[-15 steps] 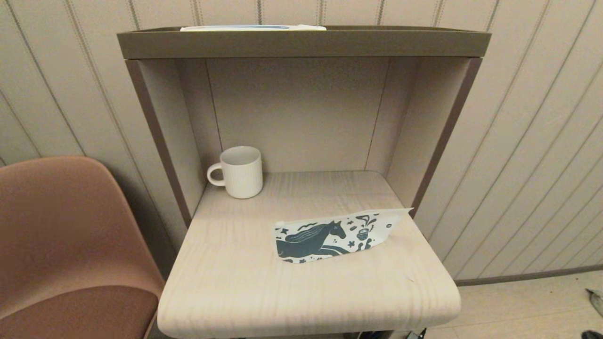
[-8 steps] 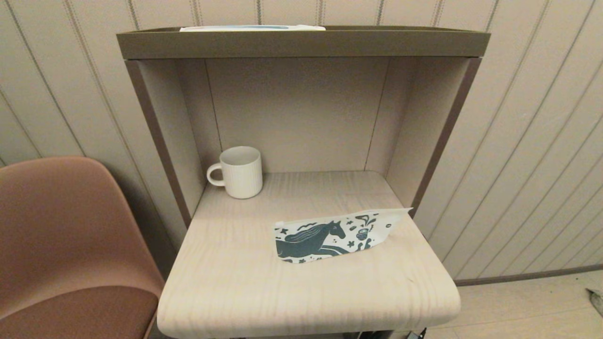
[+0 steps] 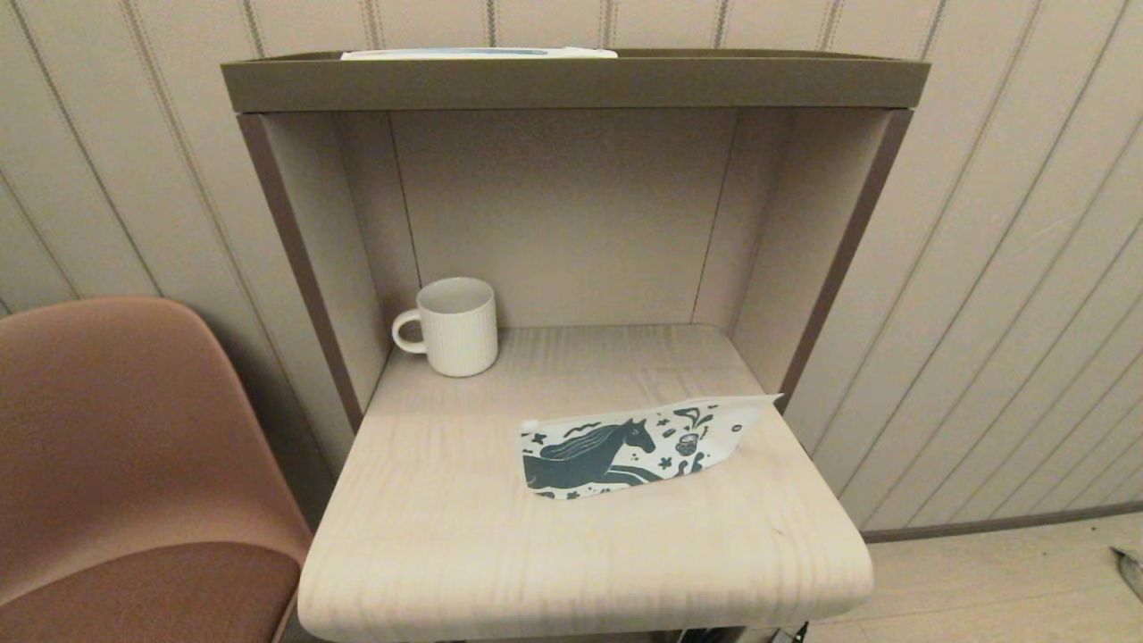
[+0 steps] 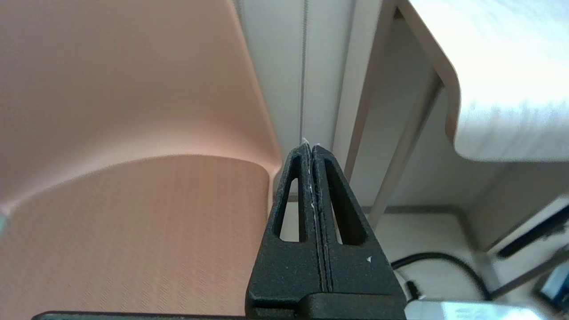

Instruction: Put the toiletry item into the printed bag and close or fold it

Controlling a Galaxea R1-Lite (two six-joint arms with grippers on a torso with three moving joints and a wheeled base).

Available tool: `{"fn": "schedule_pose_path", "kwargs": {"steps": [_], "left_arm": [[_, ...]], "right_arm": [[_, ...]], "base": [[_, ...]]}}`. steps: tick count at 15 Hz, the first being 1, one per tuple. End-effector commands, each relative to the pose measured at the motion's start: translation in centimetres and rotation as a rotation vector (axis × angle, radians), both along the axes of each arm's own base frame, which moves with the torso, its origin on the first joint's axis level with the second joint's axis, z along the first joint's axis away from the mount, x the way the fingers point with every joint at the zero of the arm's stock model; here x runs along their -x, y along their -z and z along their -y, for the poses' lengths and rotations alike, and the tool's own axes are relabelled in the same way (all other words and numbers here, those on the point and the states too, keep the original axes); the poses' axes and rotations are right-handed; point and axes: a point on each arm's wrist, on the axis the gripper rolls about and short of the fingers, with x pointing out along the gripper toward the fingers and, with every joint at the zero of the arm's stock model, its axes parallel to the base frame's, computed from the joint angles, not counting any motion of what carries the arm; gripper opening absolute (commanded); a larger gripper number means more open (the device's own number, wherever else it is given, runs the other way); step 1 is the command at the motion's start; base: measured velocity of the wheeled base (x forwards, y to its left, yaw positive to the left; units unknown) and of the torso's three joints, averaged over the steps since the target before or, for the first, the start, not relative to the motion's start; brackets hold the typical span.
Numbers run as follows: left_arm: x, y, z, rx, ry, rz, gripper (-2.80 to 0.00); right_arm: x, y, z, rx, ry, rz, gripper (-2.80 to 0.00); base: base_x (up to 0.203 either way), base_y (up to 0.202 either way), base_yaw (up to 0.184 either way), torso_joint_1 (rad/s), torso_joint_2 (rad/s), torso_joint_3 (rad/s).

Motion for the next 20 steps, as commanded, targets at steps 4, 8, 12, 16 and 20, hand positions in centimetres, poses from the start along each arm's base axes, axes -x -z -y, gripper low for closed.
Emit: {"fn": "schedule_pose_path", "kwargs": {"steps": [4,8,12,16,20], "left_arm": [[-0.19,-0.14,0.00,-0.005,0.002,0.040,-2.80],[-0.19,-0.10,0.00,0.010,0.001,0.038,-2.80],[-0.20,-0.10,-0.02,0.012,-0.008,0.039,-2.80],[-0.56,-0.15,-0.02,-0.024,-0.003,0.107,-2.80],[-0.69,-0.97,0.05,-0.107,0.031,0.223,-2.80]], "right_arm": [[0.01,-0.01,0.00,0.000,0.001,0.003,-2.80],[0.01,-0.01,0.00,0.000,0.001,0.003,-2.80],[0.01,-0.01,0.00,0.000,0.001,0.003,-2.80],[0.01,-0.01,0.00,0.000,0.003,0.003,-2.80],[0.01,-0.01,0.00,0.000,0.003,0.003,-2.80]], "base": [[0.000,0.000,0.000,0.000,0.00,0.000],[0.000,0.000,0.000,0.000,0.00,0.000],[0.000,0.000,0.000,0.000,0.00,0.000],[0.000,0.000,0.000,0.000,0.00,0.000],[0.000,0.000,0.000,0.000,0.00,0.000]]}}
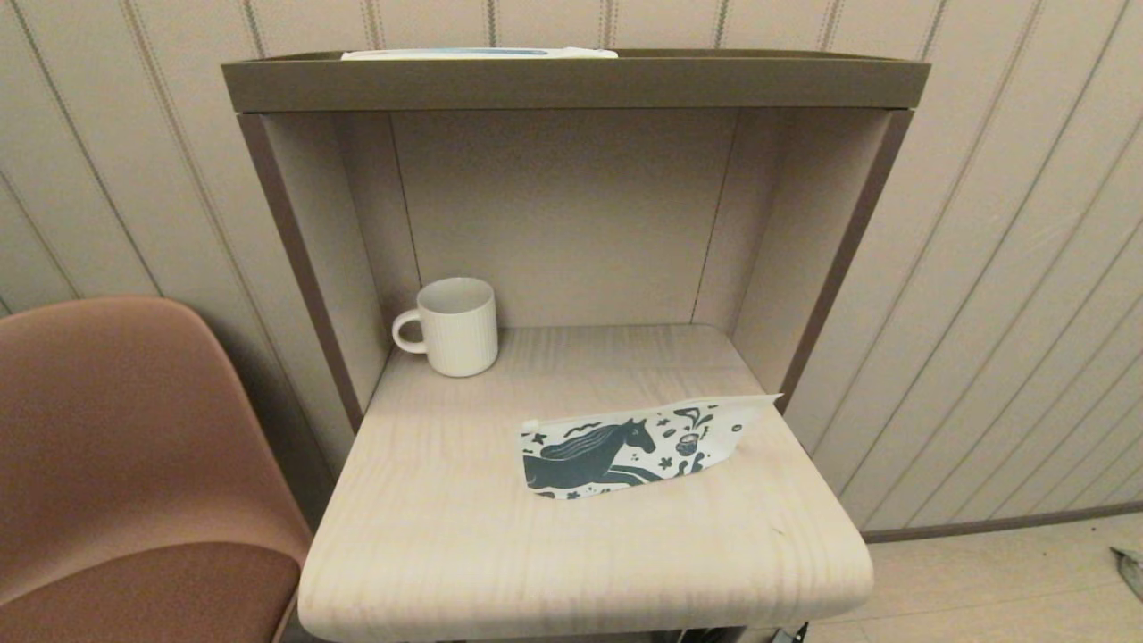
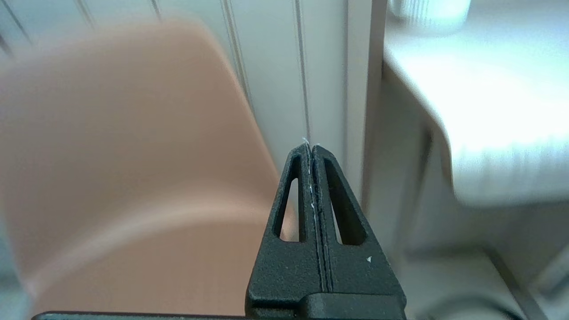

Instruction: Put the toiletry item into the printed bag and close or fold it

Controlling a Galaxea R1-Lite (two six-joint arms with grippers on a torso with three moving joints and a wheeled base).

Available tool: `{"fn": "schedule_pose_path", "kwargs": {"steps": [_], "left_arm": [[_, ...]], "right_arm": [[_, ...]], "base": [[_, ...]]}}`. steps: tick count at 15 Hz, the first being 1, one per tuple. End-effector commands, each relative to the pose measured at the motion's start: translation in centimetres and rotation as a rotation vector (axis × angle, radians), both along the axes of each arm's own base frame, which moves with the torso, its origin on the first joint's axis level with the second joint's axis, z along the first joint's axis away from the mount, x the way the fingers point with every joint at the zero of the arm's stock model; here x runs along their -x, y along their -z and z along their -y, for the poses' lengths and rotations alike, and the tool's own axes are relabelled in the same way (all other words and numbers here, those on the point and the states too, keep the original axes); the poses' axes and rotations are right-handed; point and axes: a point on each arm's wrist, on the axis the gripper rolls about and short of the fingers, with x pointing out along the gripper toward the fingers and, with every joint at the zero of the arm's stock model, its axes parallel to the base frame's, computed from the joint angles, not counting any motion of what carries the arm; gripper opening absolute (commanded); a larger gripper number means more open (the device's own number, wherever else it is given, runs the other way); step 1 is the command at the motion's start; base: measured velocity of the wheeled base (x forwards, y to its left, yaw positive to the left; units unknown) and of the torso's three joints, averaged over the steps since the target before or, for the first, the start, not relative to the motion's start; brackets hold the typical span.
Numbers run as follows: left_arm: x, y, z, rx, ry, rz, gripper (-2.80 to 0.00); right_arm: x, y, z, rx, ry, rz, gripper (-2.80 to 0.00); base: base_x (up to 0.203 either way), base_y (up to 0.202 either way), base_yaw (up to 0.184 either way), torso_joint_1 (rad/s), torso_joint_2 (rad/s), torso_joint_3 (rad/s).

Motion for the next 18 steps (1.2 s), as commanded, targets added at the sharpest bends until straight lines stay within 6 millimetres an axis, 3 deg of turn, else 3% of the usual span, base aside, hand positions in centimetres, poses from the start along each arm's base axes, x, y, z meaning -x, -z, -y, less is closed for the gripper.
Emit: {"fn": "schedule_pose_path", "kwargs": {"steps": [1,8,18], "left_arm": [[0.00,-0.32,0.00,-0.017,0.000,0.037,-2.80],[-0.01,-0.15,-0.05,0.135,-0.007,0.021,-2.80],[-0.02,-0.16,-0.05,0.138,-0.007,0.020,-2.80]], "right_arm": [[0.00,-0.01,0.00,0.001,0.000,0.001,-2.80],[0.00,-0.01,0.00,-0.001,0.000,0.001,-2.80],[-0.01,-0.01,0.00,-0.004,-0.001,0.000,-2.80]], "base": [[0.000,0.000,0.000,0.000,0.00,0.000],[0.000,0.000,0.000,0.000,0.00,0.000],[0.000,0.000,0.000,0.000,0.00,0.000]]}}
